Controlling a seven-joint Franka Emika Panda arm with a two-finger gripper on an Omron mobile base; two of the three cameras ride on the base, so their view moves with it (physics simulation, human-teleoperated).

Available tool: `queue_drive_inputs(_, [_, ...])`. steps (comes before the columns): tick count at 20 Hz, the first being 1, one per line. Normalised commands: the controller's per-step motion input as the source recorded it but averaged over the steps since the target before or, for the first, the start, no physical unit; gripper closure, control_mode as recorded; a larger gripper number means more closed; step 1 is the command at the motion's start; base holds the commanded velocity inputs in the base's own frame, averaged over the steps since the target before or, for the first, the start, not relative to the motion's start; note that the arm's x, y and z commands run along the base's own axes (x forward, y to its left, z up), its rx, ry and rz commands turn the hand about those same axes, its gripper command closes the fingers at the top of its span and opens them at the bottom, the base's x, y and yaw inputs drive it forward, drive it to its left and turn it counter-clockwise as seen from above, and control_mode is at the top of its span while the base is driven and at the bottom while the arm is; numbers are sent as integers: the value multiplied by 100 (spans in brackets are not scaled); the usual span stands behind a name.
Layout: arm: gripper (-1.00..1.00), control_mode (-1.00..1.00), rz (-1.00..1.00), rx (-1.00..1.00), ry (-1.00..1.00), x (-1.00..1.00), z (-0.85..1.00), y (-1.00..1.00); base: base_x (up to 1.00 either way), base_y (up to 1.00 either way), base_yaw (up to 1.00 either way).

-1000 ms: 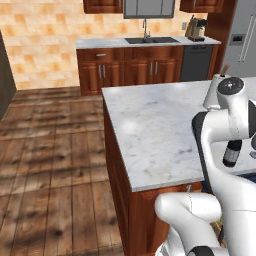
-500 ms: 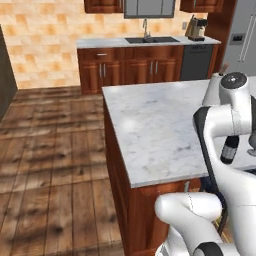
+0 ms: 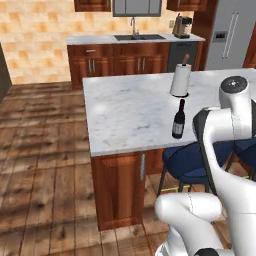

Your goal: There is a wine glass and glass cup on the dining counter. Place the wine bottle next to the wine glass and the juice bottle next to the glass cup.

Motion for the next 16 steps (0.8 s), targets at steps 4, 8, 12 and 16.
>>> queue_drive_inputs(4, [-100, 100, 0, 0, 0, 0, 0, 0, -23, -86, -50])
queue_drive_inputs(8, [-100, 100, 0, 0, 0, 0, 0, 0, -34, -69, -64])
queue_drive_inputs(12, [-100, 100, 0, 0, 0, 0, 0, 0, -27, -63, -67])
queue_drive_inputs(16, [-100, 100, 0, 0, 0, 0, 0, 0, -19, -73, -66])
